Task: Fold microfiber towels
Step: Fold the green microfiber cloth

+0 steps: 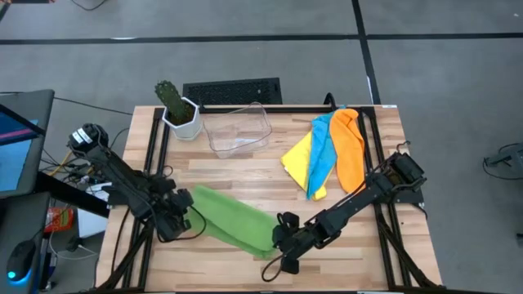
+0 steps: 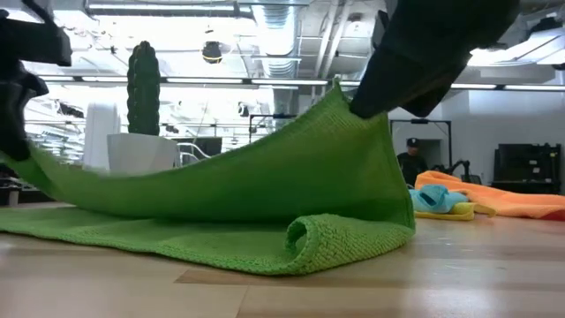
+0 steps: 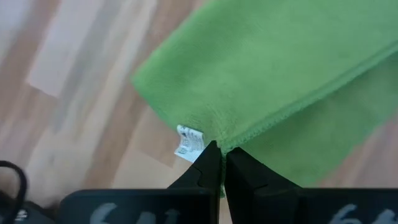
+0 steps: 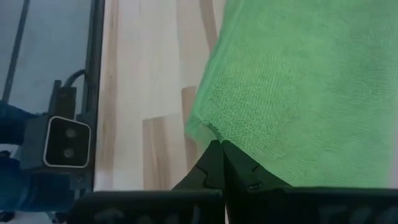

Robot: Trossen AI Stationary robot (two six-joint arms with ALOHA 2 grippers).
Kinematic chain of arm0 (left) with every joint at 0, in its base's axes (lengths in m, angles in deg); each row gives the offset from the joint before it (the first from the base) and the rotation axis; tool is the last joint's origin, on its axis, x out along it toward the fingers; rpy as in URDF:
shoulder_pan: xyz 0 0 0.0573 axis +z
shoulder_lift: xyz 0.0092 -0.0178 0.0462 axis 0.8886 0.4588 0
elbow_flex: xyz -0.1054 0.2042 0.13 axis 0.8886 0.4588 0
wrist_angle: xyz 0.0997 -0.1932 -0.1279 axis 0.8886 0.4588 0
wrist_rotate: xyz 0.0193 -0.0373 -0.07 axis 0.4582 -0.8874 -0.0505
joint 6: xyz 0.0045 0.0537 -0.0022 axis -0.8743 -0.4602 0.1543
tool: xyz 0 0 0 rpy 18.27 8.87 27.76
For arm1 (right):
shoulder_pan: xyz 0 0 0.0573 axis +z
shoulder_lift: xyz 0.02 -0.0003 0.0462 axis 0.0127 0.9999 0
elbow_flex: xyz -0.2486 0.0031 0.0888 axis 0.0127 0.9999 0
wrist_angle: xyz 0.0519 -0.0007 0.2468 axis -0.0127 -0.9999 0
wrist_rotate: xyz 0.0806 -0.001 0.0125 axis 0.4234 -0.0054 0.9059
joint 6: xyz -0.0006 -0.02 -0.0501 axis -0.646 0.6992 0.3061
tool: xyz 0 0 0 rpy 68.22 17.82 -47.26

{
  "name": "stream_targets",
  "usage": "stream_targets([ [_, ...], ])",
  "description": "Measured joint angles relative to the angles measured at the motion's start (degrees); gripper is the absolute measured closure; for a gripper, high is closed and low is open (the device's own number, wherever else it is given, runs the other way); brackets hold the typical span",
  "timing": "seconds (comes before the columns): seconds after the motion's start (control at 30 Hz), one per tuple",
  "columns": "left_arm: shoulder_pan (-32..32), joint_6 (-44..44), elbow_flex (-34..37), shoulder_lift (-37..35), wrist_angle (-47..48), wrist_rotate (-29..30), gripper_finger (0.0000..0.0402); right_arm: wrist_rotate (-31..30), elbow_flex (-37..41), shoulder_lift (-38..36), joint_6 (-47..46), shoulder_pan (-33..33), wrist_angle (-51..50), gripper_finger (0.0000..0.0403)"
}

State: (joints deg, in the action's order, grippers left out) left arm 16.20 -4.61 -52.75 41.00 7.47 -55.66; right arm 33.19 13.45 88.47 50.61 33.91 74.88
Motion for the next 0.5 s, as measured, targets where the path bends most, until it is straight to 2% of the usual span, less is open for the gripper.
stream_targets([
  [0.17,-1.57,0.69,0.0,0.0,-0.85,-2.78,0.0401,0.15,0.0,0.0,0.02,0.22,0.02,0.039],
  [0.5,-3.38,1.57,-0.02,0.0,-1.03,-2.73,0.0401,0.59,0.0,0.0,0.47,0.69,0.05,0.0389],
])
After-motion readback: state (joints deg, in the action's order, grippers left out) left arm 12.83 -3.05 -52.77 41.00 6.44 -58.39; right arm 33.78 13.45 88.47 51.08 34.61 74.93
